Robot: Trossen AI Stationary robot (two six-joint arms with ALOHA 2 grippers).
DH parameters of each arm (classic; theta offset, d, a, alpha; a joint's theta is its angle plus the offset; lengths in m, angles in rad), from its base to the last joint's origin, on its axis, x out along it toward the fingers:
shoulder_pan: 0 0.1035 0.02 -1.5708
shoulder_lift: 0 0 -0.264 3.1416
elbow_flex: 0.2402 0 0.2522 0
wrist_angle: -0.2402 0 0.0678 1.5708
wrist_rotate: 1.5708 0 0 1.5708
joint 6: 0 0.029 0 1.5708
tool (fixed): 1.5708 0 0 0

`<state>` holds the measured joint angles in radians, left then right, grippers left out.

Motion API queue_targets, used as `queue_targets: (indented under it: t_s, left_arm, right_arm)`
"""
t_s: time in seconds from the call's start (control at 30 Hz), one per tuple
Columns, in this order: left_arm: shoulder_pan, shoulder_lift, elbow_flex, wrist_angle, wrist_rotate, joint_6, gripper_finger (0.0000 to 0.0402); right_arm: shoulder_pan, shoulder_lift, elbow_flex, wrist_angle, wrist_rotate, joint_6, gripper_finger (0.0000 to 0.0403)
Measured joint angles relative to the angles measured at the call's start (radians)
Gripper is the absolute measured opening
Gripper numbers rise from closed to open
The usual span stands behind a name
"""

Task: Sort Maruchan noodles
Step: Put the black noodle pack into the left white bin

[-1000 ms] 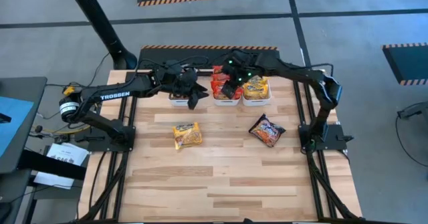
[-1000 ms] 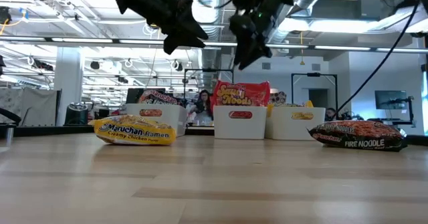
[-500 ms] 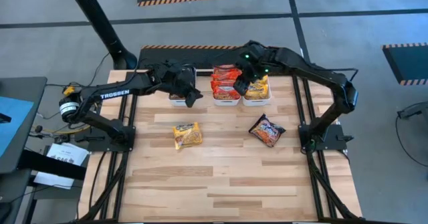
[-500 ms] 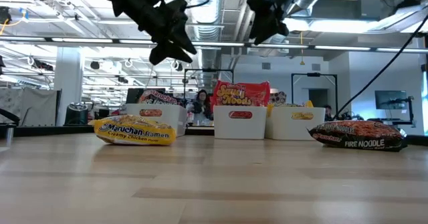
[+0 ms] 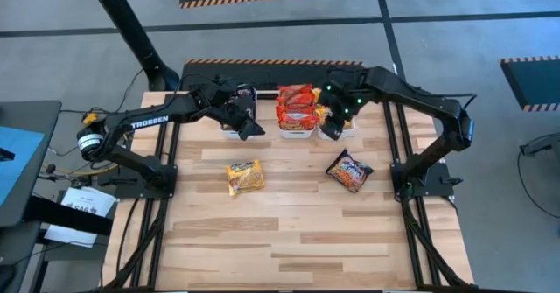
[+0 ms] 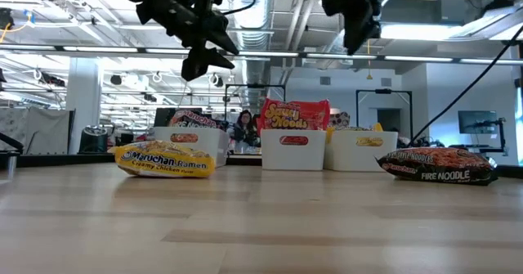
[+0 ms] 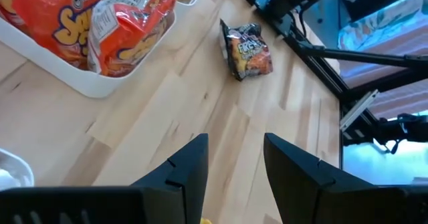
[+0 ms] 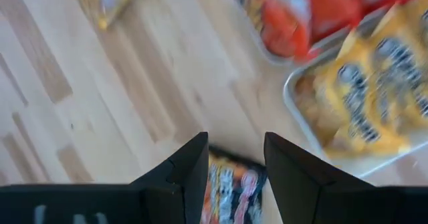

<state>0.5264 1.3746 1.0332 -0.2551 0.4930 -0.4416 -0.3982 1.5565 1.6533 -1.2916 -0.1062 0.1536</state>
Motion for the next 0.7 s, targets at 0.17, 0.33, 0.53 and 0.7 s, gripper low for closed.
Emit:
queue_targets:
  t_s: [0.17, 0.33, 0.53, 0.7]
  left_arm:
    - [0.001, 0.000, 0.000, 0.002, -0.002, 0.013, 0.0132]
    - [0.000, 0.000, 0.000, 0.001, -0.002, 0.040, 0.0132]
    - [0.000, 0.000, 0.000, -0.001, -0.002, 0.041, 0.0132]
    - [0.000, 0.000, 0.000, -0.002, 0.008, 0.037, 0.0132]
  right_arm:
    - [0.061, -0.001, -0.080, -0.052, 0.000, 0.070, 0.0170]
    - [0.127, -0.002, -0.179, -0.118, 0.000, 0.135, 0.0170]
    - [0.190, -0.001, -0.310, -0.134, 0.000, 0.200, 0.0183]
    - [0.224, -0.001, -0.421, -0.107, 0.001, 0.255, 0.0210]
